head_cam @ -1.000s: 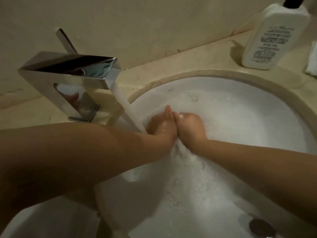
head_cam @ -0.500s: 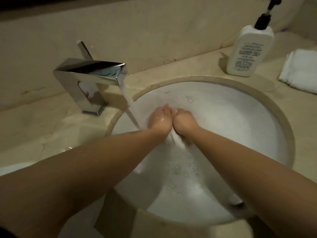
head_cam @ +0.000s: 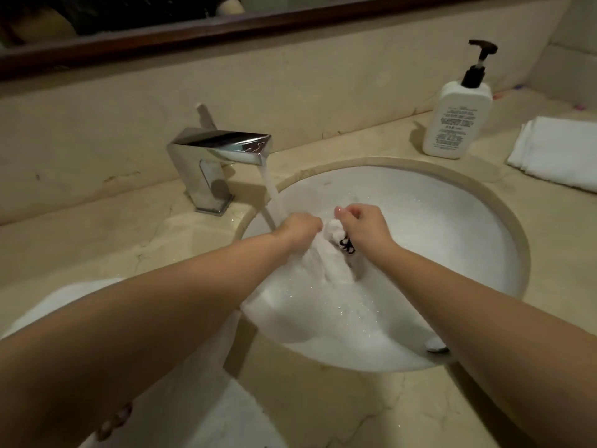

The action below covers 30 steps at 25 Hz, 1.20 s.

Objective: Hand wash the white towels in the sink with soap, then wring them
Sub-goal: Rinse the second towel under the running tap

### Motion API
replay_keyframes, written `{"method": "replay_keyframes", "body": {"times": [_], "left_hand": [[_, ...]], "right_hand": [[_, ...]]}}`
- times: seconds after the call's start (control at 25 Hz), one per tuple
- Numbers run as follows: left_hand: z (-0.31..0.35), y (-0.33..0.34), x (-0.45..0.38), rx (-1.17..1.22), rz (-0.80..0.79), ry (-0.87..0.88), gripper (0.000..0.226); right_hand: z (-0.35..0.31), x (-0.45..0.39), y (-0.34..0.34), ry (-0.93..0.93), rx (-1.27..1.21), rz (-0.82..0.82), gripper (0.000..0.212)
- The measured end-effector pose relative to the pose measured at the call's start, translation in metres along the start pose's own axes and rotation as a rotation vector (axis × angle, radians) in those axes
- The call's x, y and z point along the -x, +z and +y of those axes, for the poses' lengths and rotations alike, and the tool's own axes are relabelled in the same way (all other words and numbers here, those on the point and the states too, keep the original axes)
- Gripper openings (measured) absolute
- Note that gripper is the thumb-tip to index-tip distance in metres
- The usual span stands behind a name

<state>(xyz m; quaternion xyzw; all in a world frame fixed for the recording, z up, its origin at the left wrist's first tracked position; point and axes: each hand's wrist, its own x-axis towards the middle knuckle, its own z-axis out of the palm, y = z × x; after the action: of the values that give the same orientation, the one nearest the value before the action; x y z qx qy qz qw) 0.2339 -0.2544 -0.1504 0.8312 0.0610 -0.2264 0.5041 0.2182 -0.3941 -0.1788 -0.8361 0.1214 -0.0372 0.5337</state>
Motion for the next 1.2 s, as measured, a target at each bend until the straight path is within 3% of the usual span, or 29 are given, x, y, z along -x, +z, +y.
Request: {"method": "replay_keyframes", "body": {"times": [0.12, 0.24, 0.4, 0.52, 0.6, 0.68, 0.76, 0.88, 0.96, 1.04, 1.12, 1.2], "left_hand": [[0.001, -0.011, 0.023, 0.146, -0.005, 0.009, 0.030], [0.005, -0.030, 0.028, 0.147, -0.056, 0.072, 0.071], [-0.003, -0.042, 0.022, 0.152, 0.087, 0.081, 0.044], [-0.006, -0.049, 0.017, 0.286, 0.100, 0.026, 0.033], [-0.003, -0.052, 0.016, 0.368, 0.092, 0.003, 0.029], [0.000, -0.054, 0.018, 0.476, 0.079, 0.004, 0.018], [0.002, -0.057, 0.022, 0.579, -0.001, 0.025, 0.018], [0.002, -0.063, 0.023, 0.441, -0.099, 0.070, 0.036], [0.002, -0.065, 0.016, 0.417, -0.047, 0.044, 0.034], [0.002, -0.063, 0.010, 0.490, 0.044, -0.018, 0.017], [0.004, -0.061, 0.007, 0.583, 0.101, -0.072, 0.010], [0.006, -0.060, 0.005, 0.599, 0.102, -0.066, 0.018]], "right_hand": [[-0.025, 0.009, 0.009, 0.059, -0.221, 0.047, 0.038], [-0.054, 0.010, 0.021, 0.175, -0.283, 0.019, 0.050], [-0.075, 0.003, 0.029, 0.153, -0.308, -0.006, 0.050], [-0.050, -0.003, 0.033, 0.070, -0.294, -0.211, 0.046], [-0.034, -0.005, 0.031, 0.123, -0.246, -0.426, 0.068], [-0.029, -0.008, 0.026, 0.144, -0.280, -0.497, 0.083], [-0.033, -0.006, 0.021, 0.106, -0.363, -0.497, 0.072], [-0.037, 0.001, 0.020, 0.045, -0.427, -0.435, 0.057], [-0.041, 0.003, 0.025, 0.036, -0.422, -0.373, 0.057], [-0.039, -0.001, 0.027, 0.076, -0.405, -0.310, 0.069], [-0.037, -0.005, 0.023, 0.082, -0.427, -0.279, 0.051], [-0.034, -0.008, 0.017, 0.068, -0.416, -0.299, 0.031]]}}
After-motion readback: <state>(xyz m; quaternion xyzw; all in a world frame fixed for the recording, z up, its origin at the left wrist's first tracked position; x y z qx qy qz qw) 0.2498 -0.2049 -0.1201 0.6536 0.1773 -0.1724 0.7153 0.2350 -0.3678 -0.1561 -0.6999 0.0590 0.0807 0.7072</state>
